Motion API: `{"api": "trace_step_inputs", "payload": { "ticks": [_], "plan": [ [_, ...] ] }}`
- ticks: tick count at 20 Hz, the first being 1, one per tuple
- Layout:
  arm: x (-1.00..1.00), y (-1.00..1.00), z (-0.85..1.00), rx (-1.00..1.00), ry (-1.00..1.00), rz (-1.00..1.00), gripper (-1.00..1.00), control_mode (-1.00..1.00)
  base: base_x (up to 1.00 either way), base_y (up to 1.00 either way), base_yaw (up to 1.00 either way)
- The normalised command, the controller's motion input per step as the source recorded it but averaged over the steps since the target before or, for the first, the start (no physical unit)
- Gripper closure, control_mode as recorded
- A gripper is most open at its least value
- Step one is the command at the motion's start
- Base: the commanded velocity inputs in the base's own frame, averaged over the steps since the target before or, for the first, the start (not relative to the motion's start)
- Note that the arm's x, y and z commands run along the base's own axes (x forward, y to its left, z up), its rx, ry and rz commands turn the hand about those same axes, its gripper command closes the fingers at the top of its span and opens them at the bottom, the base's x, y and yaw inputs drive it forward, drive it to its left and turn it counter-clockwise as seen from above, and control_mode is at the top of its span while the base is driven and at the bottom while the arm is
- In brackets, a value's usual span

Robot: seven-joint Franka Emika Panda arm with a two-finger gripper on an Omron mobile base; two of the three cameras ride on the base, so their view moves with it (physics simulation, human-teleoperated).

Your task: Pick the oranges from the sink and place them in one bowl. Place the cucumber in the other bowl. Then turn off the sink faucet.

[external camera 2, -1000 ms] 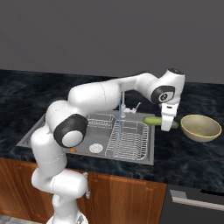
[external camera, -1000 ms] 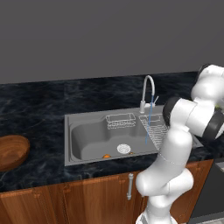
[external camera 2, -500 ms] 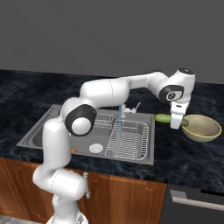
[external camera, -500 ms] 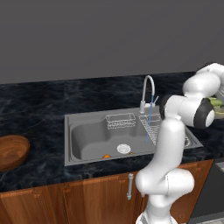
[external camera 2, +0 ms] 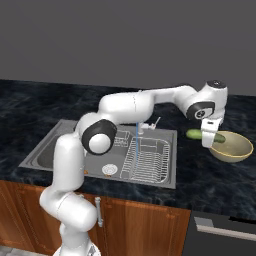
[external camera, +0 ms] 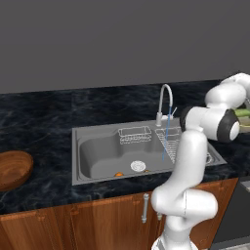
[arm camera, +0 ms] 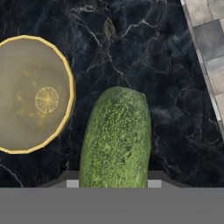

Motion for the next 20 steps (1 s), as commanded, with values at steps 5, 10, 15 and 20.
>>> {"api": "trace_step_inputs", "payload": {
  "ticks": [5, 10, 15, 20],
  "plan": [
    [0.00, 0.00, -0.44, -0.26, -0.23, -0.02, 1.00, -1.00, 0.00, 0.00, 0.00],
    [0.00, -0.02, -0.07, -0.26, -0.13, -0.02, 1.00, -1.00, 0.00, 0.00, 0.00],
    [0.03, -0.07, 0.09, -0.19, -0.01, -0.01, 1.00, -1.00, 0.00, 0.00, 0.00],
    [0.20, -0.09, 0.07, -0.14, 0.08, -0.04, 1.00, -1.00, 0.00, 0.00, 0.00]
  ]
}}
